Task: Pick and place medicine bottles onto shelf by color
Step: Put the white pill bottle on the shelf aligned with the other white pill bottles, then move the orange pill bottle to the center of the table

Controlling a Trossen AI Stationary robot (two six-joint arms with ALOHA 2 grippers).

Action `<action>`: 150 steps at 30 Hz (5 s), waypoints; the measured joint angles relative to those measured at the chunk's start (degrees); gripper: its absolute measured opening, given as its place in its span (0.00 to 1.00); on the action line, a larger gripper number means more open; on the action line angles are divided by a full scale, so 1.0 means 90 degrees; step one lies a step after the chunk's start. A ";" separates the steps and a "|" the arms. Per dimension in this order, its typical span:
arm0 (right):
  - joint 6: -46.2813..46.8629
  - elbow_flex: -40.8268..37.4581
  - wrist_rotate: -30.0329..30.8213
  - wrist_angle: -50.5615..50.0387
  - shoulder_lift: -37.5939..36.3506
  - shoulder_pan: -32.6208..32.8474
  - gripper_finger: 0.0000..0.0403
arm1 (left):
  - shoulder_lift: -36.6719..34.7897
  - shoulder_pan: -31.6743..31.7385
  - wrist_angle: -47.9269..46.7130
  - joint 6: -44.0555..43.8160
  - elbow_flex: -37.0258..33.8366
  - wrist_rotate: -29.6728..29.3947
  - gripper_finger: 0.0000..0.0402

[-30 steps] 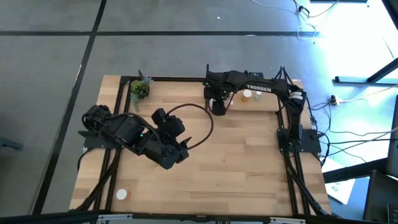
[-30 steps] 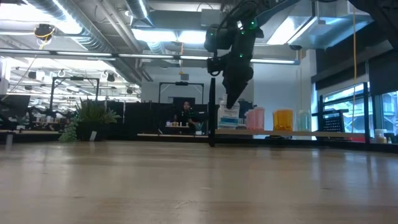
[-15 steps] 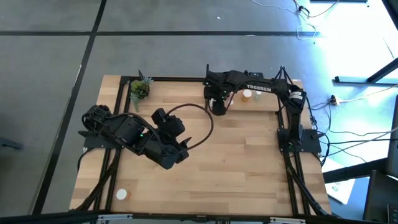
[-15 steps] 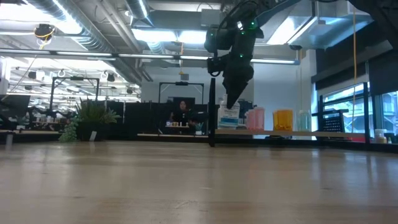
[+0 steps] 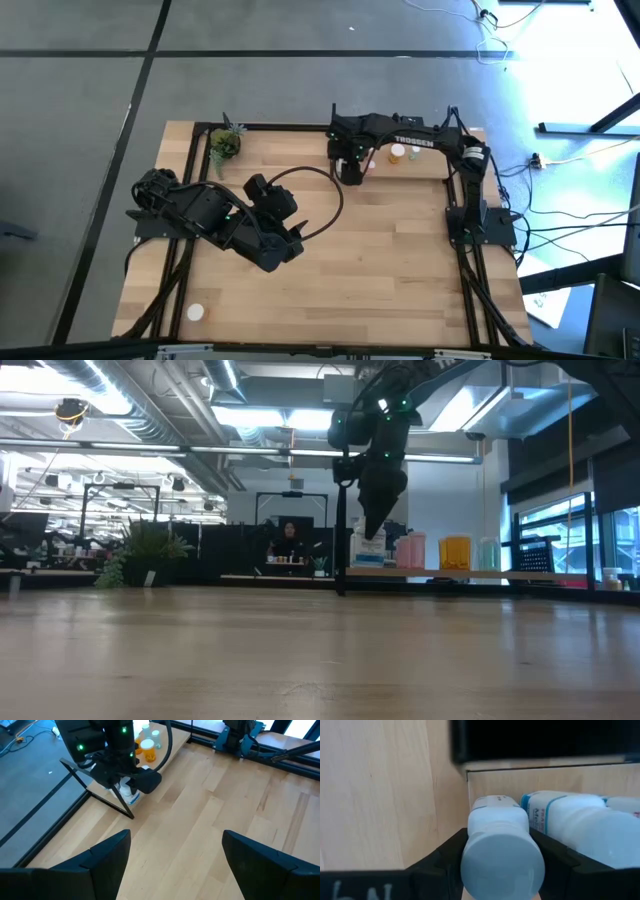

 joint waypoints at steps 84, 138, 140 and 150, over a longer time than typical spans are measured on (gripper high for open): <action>0.1698 0.1530 0.0005 -0.1582 -0.3164 0.1843 0.63 | -0.0245 -0.0377 0.0000 -0.0186 -0.0005 0.0180 0.77; 0.2305 0.0017 0.0007 0.0159 -0.4969 0.4558 0.63 | -0.0690 -0.3028 0.0595 -0.7257 -0.4297 0.5595 0.77; 0.2188 0.0017 0.0007 0.0156 -0.4889 0.4558 0.63 | -0.0687 -0.3190 0.0793 -0.7345 -0.4462 0.5595 0.77; 0.2157 0.0017 -0.0150 0.0161 -0.4565 0.4556 0.63 | -0.0687 -0.3505 0.1449 -0.7684 -0.5512 0.6213 0.77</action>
